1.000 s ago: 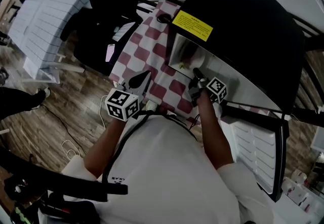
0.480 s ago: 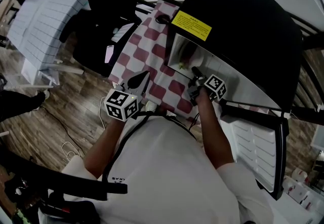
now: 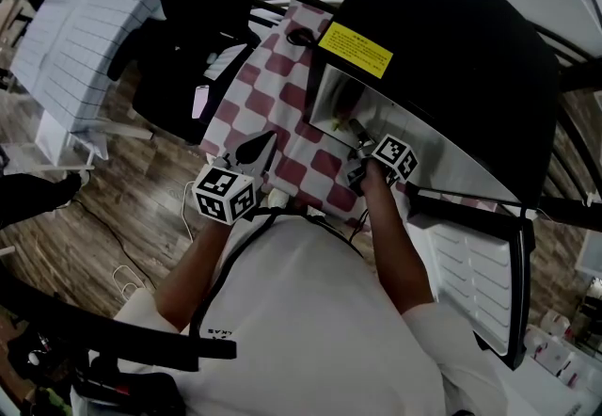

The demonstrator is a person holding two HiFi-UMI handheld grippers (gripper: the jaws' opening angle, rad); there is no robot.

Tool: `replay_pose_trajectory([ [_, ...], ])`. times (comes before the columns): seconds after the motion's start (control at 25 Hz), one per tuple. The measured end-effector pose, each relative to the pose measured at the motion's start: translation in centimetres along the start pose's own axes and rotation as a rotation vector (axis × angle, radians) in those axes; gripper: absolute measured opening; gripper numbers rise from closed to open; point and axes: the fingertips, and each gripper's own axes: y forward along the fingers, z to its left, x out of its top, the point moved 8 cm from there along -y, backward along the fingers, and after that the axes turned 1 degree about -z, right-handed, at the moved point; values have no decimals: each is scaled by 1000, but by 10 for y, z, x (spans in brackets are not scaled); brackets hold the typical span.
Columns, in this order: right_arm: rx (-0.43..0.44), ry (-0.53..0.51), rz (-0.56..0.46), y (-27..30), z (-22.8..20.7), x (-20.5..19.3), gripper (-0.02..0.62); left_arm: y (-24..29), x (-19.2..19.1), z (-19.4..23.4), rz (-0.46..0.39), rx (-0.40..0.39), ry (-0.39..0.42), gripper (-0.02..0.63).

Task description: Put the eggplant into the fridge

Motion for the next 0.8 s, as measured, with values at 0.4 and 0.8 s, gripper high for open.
replay_pose_trajectory([
  [0.4, 11, -20, -26, -10, 5, 4, 275, 8, 5, -3, 3, -32, 11, 2],
  [0.8, 82, -25, -106, -51, 4, 7, 137, 26, 4, -23, 17, -107, 39, 2],
])
